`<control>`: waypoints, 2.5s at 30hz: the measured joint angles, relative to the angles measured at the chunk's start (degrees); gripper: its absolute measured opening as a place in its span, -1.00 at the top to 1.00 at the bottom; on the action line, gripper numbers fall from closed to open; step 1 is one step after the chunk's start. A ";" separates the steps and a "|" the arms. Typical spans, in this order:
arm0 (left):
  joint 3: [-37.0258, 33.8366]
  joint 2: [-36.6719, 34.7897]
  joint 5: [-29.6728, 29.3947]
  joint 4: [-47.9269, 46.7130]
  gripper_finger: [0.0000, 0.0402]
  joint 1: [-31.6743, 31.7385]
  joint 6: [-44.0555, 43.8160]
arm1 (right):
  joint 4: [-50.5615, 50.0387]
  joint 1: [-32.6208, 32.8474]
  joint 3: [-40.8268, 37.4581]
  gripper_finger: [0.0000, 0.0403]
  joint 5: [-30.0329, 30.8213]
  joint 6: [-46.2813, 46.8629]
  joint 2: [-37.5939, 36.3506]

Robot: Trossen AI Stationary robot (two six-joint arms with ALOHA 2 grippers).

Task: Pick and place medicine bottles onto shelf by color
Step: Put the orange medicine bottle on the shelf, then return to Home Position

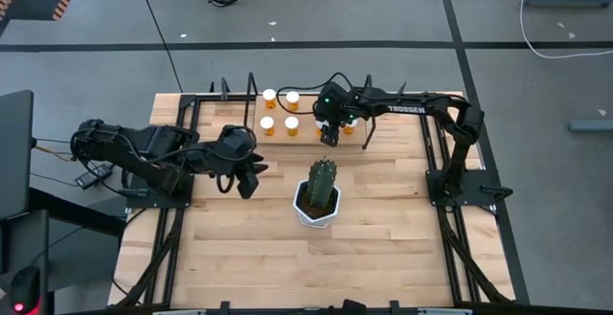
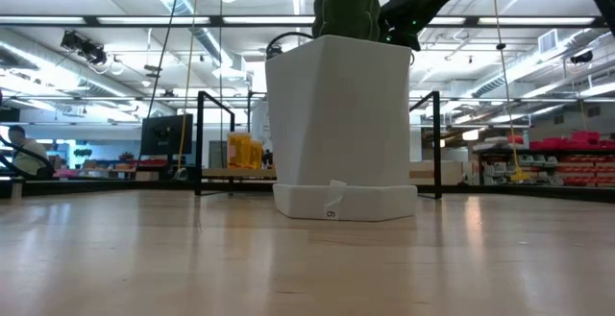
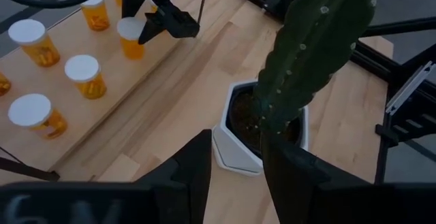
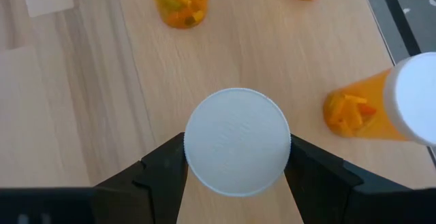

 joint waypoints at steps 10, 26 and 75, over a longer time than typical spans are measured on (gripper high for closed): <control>0.00 0.00 0.00 -0.01 0.33 -0.02 -0.02 | -0.20 0.13 0.00 -0.15 0.00 0.94 0.01; 0.00 0.00 0.00 -0.01 0.29 -0.02 -0.13 | -0.16 0.13 -0.09 -0.44 -0.02 2.02 0.09; -34.03 -24.23 -1.02 27.86 0.99 5.74 13.43 | -0.34 4.05 -26.12 0.93 -3.29 25.92 -57.38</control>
